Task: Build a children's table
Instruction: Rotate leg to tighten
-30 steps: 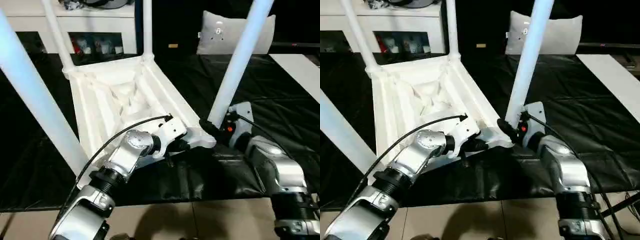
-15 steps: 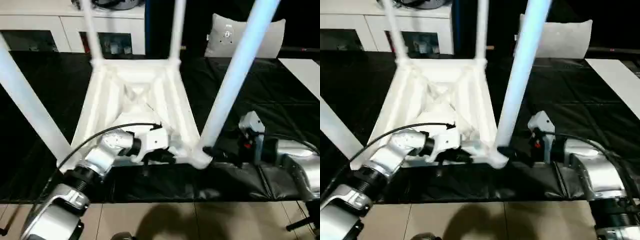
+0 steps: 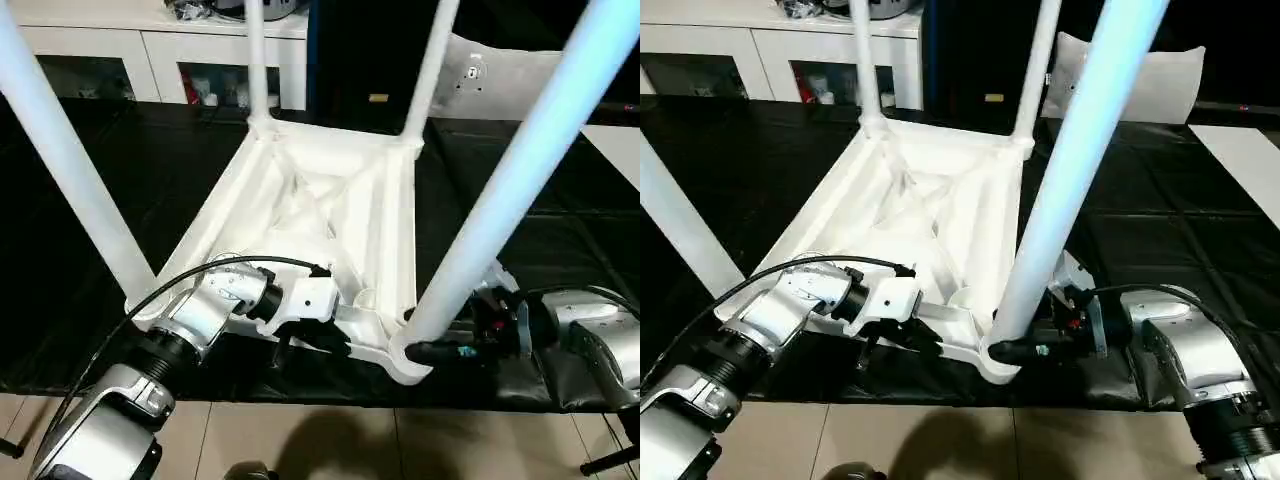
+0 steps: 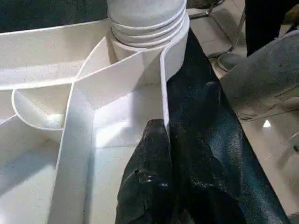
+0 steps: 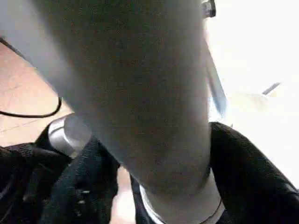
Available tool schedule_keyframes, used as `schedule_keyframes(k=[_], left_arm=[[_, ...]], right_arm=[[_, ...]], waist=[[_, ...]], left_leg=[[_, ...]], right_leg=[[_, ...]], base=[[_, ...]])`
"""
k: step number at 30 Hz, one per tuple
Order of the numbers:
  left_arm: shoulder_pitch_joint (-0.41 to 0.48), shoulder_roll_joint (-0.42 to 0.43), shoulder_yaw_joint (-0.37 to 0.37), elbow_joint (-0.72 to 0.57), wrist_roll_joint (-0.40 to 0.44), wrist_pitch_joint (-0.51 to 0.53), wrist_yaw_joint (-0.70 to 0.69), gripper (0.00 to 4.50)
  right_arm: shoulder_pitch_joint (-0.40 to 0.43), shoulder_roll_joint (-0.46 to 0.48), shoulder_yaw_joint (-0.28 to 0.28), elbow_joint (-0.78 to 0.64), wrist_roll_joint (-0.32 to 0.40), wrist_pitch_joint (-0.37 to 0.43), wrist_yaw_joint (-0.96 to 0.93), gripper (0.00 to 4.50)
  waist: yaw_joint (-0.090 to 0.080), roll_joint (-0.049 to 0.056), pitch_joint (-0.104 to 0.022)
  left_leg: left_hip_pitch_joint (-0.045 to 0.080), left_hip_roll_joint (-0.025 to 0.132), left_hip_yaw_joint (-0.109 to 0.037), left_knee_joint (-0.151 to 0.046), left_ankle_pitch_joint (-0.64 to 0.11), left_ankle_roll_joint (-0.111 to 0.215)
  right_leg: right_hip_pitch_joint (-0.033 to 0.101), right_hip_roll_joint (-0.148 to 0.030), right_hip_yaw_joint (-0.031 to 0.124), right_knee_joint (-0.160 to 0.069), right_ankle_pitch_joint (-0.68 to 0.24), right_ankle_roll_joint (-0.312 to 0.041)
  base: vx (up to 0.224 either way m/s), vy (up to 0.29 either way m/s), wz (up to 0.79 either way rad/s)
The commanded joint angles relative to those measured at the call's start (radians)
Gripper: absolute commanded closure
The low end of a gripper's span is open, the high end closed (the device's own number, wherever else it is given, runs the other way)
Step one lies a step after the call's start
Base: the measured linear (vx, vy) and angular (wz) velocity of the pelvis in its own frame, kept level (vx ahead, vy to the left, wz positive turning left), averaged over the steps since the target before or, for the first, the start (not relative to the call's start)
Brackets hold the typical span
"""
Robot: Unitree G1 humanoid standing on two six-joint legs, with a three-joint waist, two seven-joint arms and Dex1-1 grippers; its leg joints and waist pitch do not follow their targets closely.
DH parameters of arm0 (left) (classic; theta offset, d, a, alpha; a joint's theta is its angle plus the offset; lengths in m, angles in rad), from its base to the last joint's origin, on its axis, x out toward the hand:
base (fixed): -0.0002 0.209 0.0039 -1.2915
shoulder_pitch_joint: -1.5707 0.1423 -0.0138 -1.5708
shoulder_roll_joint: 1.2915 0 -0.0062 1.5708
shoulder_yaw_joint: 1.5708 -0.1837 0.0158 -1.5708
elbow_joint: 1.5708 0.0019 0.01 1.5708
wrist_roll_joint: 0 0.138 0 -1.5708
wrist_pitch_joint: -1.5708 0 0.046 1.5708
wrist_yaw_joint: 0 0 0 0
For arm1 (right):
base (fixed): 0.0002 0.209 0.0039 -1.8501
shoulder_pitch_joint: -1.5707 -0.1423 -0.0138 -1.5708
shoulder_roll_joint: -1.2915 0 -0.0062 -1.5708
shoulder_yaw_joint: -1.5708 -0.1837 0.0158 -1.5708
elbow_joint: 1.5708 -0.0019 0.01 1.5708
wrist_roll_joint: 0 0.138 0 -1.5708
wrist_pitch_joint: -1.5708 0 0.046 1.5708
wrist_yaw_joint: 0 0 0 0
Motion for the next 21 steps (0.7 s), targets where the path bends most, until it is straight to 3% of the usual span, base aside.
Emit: schedule_keyframes(k=[1,7,8,9,10,12,14,15,17,21], left_arm=[[-0.013,-0.003,-0.031,-0.008,0.012,-0.016,-0.027,4.5],[0.002,-0.008,-0.007,-0.021,-0.013,0.026,-0.018,4.5],[0.007,-0.012,0.002,-0.027,-0.019,0.048,-0.005,4.5],[0.007,-0.012,0.002,-0.027,-0.019,0.048,-0.005,4.5],[0.006,-0.046,0.038,-0.031,-0.028,0.121,0.079,4.5],[0.006,-0.081,0.065,-0.042,-0.031,0.191,0.16,4.5],[0.007,-0.095,0.072,-0.047,-0.031,0.217,0.189,4.5],[0.007,-0.095,0.072,-0.047,-0.031,0.217,0.189,4.5],[0.004,-0.142,0.086,-0.05,-0.025,0.277,0.277,4.5],[-0.007,-0.204,0.104,-0.041,-0.018,0.33,0.382,4.5]], right_arm=[[-0.001,-0.011,0.008,-0.007,0.021,0.011,0.015,2.01],[0.016,0.015,-0.016,-0.034,0.054,0.052,-0.016,2.3],[0.018,0.029,-0.027,-0.044,0.064,0.074,-0.045,2.31],[0.018,0.029,-0.027,-0.044,0.064,0.074,-0.045,2.31],[0.011,0.092,-0.051,-0.041,0.036,0.088,-0.185,2.32],[-0.009,0.169,-0.073,-0.023,-0.017,0.098,-0.361,2.33],[-0.022,0.201,-0.084,-0.007,-0.035,0.114,-0.435,2.34],[-0.022,0.201,-0.084,-0.007,-0.035,0.114,-0.435,2.37],[-0.051,0.277,-0.11,0.025,-0.075,0.151,-0.601,2.41],[-0.078,0.353,-0.139,0.049,-0.111,0.182,-0.77,2.46]], waist=[[-0.006,-0.015,-0.068],[-0.005,-0.015,-0.066],[-0.004,-0.01,-0.066],[-0.007,-0.014,-0.065],[-0.011,-0.012,-0.064],[-0.024,-0.012,-0.059],[-0.044,-0.016,-0.057],[-0.049,-0.015,-0.057],[-0.076,-0.014,-0.059],[-0.088,-0.014,-0.061]], left_leg=[[0.012,0.081,-0.036,-0.065,-0.138,0.063],[0.013,0.08,-0.036,-0.065,-0.141,0.061],[0.013,0.081,-0.036,-0.065,-0.145,0.059],[0.012,0.079,-0.037,-0.065,-0.148,0.057],[0.014,0.079,-0.036,-0.067,-0.154,0.05],[0.017,0.076,-0.039,-0.069,-0.181,0.024],[0.013,0.066,-0.046,-0.069,-0.201,0.004],[0.012,0.063,-0.045,-0.068,-0.205,0.006],[0.012,0.066,-0.047,-0.068,-0.216,0.016],[0.013,0.062,-0.042,-0.065,-0.196,0.029]], right_leg=[[0.043,-0.116,0.071,-0.077,-0.365,-0.091],[0.044,-0.117,0.07,-0.079,-0.374,-0.09],[0.043,-0.117,0.069,-0.08,-0.38,-0.09],[0.044,-0.117,0.068,-0.082,-0.389,-0.086],[0.042,-0.116,0.068,-0.084,-0.404,-0.082],[0.038,-0.116,0.065,-0.091,-0.463,-0.073],[0.046,-0.118,0.052,-0.102,-0.536,-0.046],[0.046,-0.118,0.052,-0.108,-0.553,-0.033],[0.043,-0.115,0.054,-0.109,-0.528,-0.042],[0.039,-0.114,0.06,-0.106,-0.496,-0.059]], base=[[0.0,0.0,0.0],[0.0,0.0,0.0],[0.0,0.0,0.0],[0.0,0.0,0.0],[0.0,0.0,0.0],[0.0,0.0,0.0],[0.0,0.0,0.0],[0.0,0.0,0.0],[0.0,0.0,0.0],[0.0,0.0,0.0]])
